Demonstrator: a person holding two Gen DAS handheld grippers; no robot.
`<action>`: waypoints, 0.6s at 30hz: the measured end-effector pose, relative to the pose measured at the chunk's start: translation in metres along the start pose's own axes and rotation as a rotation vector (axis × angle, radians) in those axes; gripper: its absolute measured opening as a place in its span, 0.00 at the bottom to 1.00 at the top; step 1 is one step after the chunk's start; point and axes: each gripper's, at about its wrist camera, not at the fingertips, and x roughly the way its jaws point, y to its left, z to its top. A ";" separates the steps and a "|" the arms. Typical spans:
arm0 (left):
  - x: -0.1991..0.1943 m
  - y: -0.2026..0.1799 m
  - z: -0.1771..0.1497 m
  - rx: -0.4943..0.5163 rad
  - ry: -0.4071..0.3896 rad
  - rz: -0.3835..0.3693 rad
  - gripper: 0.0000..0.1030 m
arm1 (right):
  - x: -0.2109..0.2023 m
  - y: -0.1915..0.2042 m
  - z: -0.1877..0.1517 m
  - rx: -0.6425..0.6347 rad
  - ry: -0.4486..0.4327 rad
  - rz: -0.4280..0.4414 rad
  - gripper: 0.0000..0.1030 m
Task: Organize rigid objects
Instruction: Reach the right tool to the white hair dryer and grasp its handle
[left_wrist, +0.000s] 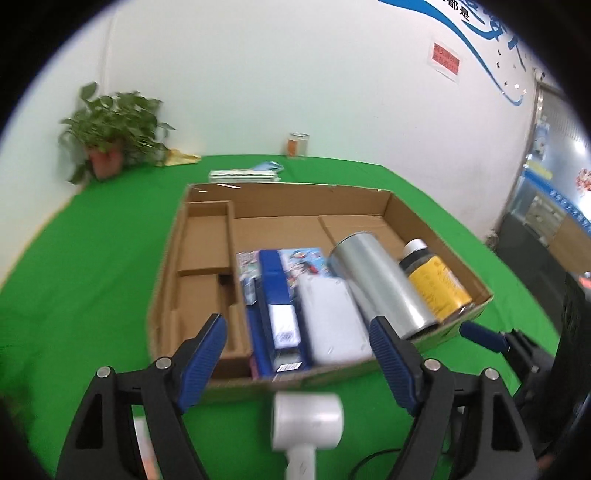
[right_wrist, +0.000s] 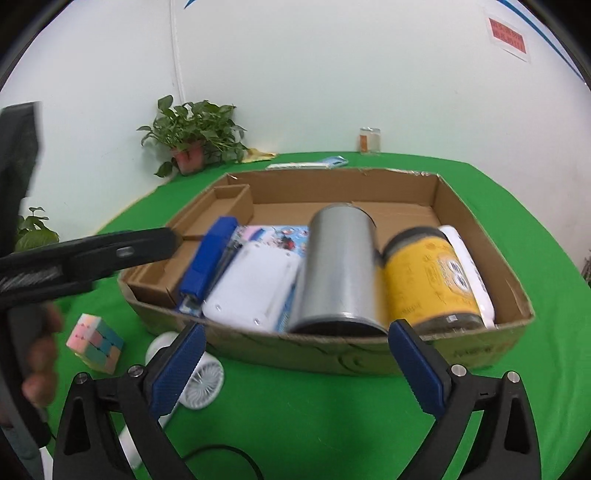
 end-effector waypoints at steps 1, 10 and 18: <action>-0.007 0.003 -0.009 -0.013 -0.008 0.015 0.67 | -0.003 -0.003 -0.003 0.004 0.000 0.019 0.75; -0.021 0.007 -0.039 -0.089 0.043 0.102 0.98 | -0.044 -0.005 -0.019 -0.013 -0.074 -0.009 1.00; 0.019 0.018 -0.077 -0.201 0.264 -0.025 0.99 | -0.072 -0.013 -0.034 -0.024 -0.045 0.017 0.99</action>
